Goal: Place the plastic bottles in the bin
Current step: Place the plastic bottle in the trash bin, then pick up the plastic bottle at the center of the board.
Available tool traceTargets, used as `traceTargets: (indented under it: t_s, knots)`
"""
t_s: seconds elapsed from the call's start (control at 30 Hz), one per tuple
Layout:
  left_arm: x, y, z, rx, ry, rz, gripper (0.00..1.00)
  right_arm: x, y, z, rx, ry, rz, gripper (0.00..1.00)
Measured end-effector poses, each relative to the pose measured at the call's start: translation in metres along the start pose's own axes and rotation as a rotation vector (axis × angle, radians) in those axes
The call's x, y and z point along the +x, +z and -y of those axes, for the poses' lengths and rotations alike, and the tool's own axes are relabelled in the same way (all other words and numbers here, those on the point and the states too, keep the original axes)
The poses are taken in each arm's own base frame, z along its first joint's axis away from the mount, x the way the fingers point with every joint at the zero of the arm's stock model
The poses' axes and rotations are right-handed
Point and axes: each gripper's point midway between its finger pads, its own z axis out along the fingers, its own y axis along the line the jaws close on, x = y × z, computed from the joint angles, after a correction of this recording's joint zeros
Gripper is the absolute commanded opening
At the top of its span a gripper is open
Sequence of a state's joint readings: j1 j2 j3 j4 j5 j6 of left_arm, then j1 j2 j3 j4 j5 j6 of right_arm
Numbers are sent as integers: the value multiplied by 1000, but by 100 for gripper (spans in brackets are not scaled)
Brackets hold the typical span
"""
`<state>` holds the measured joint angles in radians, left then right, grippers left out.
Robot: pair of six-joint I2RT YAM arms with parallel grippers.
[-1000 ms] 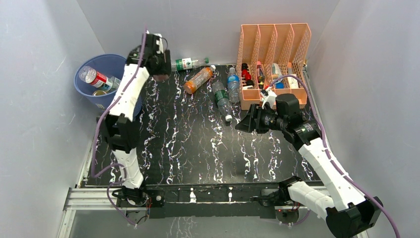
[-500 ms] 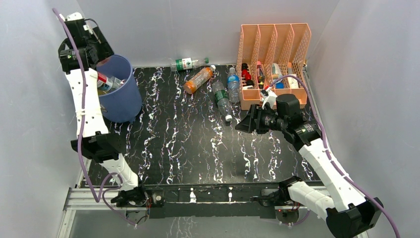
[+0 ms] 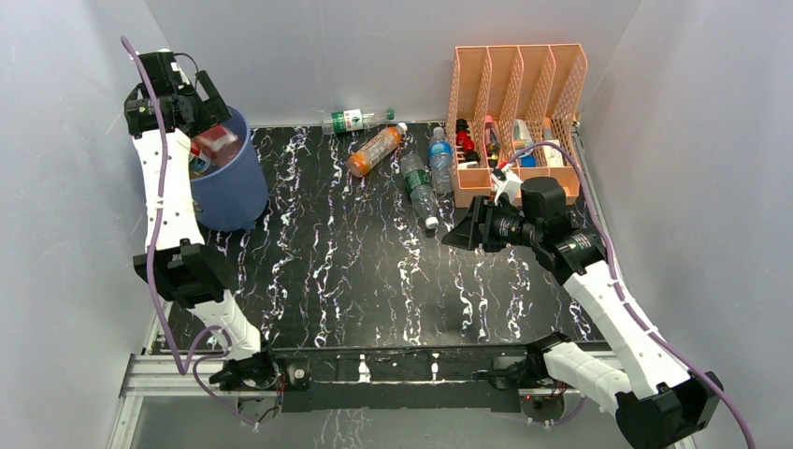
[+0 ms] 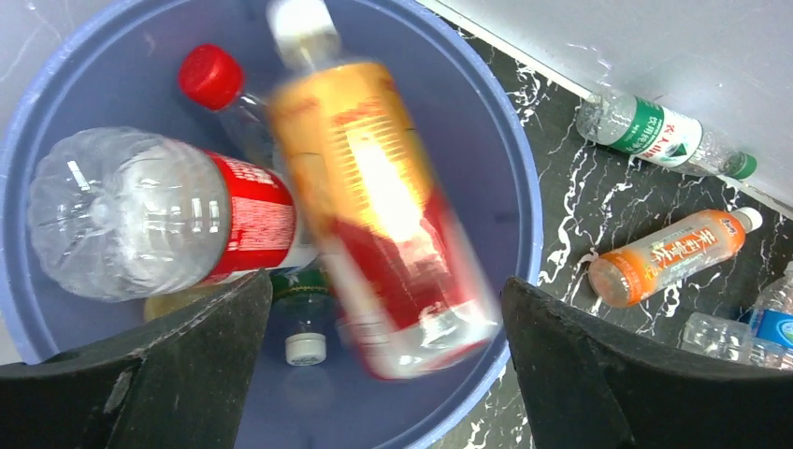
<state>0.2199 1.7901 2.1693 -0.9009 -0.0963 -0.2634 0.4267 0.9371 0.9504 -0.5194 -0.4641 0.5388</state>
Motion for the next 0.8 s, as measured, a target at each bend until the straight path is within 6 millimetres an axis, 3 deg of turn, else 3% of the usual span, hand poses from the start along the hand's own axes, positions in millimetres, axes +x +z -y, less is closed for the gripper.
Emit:
traceTargets:
  t_s: [0.07, 0.3, 0.53, 0.63, 0.8]
  knots:
    - [0, -1, -2, -12, -1, 0, 98, 0, 0, -1, -3, 9, -2, 67]
    - [-2, -10, -6, -23, -11, -2, 98, 4, 4, 2, -8, 26, -9, 67]
    - [-12, -41, 19, 120, -12, 35, 98, 6, 12, 8, 0, 42, -21, 67]
    - [-11, -64, 47, 191, 24, 58, 98, 6, 17, 12, 8, 51, -33, 67]
    - [26, -105, 138, 392, 161, 43, 98, 8, 28, 24, 48, 77, -58, 67]
